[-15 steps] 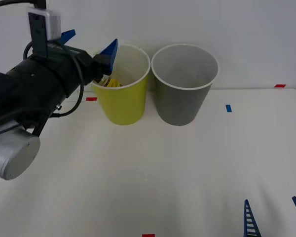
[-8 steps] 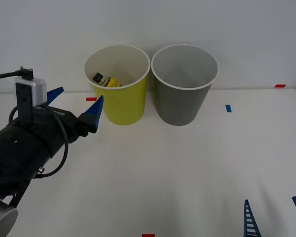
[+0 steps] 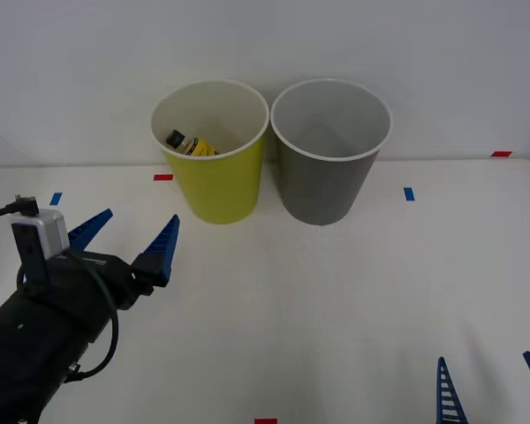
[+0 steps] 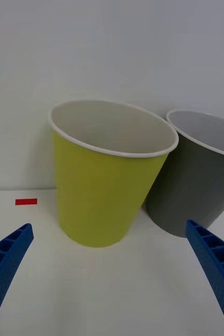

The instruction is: Put cans in the gray bin and PET bottles in the light green bin.

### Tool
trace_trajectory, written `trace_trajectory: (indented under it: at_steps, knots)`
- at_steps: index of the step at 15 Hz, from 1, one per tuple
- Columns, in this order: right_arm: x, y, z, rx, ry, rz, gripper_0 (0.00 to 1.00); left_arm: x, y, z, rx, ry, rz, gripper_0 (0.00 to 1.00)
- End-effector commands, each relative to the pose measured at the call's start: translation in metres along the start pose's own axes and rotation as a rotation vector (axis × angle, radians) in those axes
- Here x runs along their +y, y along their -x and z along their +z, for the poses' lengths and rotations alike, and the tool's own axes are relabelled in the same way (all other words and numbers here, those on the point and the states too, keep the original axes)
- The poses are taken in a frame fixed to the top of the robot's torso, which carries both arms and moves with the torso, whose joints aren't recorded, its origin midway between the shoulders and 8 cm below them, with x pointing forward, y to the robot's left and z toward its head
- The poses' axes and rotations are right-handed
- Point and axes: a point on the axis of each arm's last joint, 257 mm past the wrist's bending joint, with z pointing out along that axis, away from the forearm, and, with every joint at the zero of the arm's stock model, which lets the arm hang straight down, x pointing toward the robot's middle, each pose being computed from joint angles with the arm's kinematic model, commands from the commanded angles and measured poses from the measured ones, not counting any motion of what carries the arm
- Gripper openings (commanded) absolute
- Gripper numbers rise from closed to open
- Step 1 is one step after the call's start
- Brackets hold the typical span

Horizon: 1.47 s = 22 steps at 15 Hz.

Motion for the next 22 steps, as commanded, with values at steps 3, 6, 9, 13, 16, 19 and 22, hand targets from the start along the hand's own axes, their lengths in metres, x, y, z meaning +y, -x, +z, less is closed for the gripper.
trace_trajectory:
  at_steps: [3,6,9,13,16,19,22]
  knots:
    - [0.0,0.0,0.0,0.0,0.0,0.0,1.0,0.022,-0.069,-0.002,-0.054,-0.029,0.029,1.0]
    - [0.0,0.0,0.0,0.0,0.0,0.0,1.0,0.027,-0.096,-0.006,-0.012,-0.021,0.055,1.0]
    - [0.0,0.0,0.0,0.0,0.0,0.0,1.0,0.025,-0.106,-0.018,-0.038,-0.032,0.055,1.0]
    - [0.0,0.0,0.0,0.0,0.0,0.0,1.0,0.03,-0.122,-0.038,-0.057,-0.028,0.11,1.0]
    - [0.0,0.0,0.0,0.0,0.0,0.0,1.0,0.04,-0.125,-0.065,-0.075,0.034,0.157,1.0]
    - [0.0,0.0,0.0,0.0,0.0,0.0,1.0,0.045,-0.128,-0.09,-0.091,0.088,0.188,1.0]
    - [0.0,0.0,0.0,0.0,0.0,0.0,1.0,0.046,-0.133,-0.106,-0.079,0.102,0.215,1.0]
